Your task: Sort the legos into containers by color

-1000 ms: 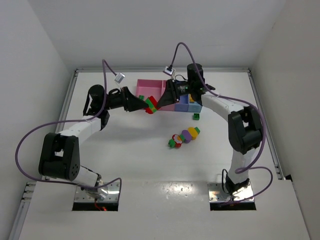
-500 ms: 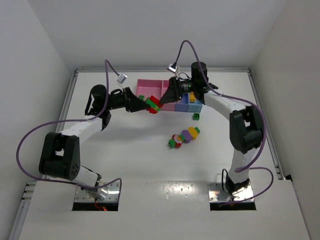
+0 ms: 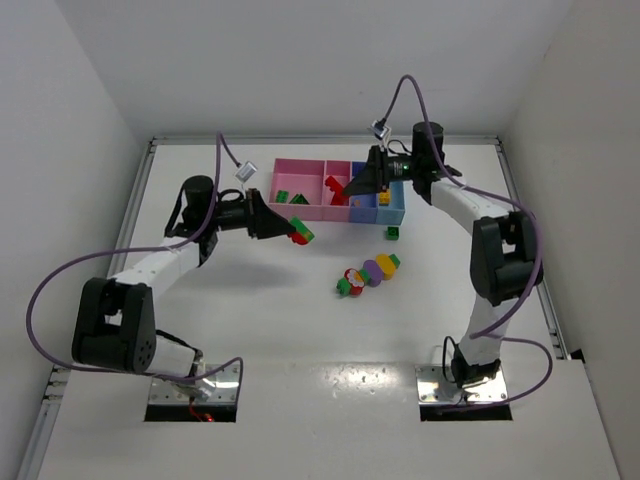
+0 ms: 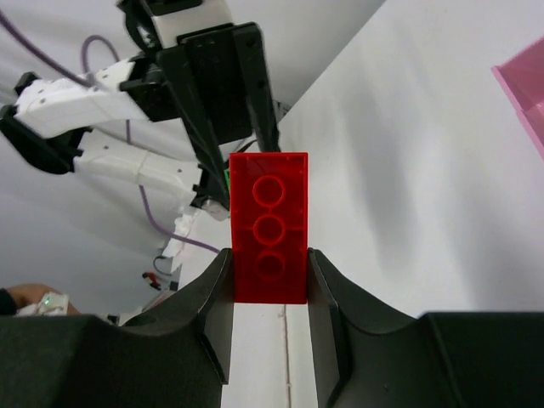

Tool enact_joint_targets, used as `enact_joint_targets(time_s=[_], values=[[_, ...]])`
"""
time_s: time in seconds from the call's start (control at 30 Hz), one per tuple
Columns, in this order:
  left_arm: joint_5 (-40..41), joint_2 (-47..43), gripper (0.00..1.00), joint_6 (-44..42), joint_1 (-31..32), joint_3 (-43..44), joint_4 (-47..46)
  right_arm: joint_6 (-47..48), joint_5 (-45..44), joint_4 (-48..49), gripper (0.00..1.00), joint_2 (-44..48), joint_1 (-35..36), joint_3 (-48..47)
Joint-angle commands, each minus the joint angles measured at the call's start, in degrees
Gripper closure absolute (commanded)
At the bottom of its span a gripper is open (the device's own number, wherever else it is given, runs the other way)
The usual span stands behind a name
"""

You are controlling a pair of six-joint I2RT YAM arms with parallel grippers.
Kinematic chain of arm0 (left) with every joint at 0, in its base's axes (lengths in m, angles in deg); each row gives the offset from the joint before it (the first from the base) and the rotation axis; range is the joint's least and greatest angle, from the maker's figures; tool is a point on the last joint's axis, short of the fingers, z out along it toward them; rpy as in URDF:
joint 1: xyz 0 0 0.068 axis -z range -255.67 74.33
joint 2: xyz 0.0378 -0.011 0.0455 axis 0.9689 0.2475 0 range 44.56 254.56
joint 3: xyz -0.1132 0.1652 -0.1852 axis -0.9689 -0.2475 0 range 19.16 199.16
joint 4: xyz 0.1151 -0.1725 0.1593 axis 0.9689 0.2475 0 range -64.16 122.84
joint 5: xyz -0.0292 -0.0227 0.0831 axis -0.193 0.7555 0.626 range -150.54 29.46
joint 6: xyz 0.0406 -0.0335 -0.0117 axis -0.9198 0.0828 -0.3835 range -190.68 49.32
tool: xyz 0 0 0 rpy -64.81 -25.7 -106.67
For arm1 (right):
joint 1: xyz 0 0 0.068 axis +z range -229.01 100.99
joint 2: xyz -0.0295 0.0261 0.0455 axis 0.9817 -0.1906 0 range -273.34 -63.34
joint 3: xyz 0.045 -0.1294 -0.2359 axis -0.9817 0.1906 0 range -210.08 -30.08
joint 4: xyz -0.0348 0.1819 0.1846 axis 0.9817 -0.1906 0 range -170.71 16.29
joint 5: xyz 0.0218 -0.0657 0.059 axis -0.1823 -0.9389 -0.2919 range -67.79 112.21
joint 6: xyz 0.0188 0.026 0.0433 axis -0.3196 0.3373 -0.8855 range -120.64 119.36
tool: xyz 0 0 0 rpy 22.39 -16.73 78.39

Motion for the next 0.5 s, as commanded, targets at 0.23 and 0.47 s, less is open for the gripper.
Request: enact_joint_targets(time_s=[0.23,0.47], values=[[18.5,-13.0,0.91,-18.4,-2.3,0.6,17.8,31.6,-27.4,-28.9,1.00,0.6,1.4,-11.4],[23.9,-15.3,0.91,-20.0,-3.5,0.6,21.8,31.1,-41.4,-29.5,1.00,-8.7,4.9,-23.2]])
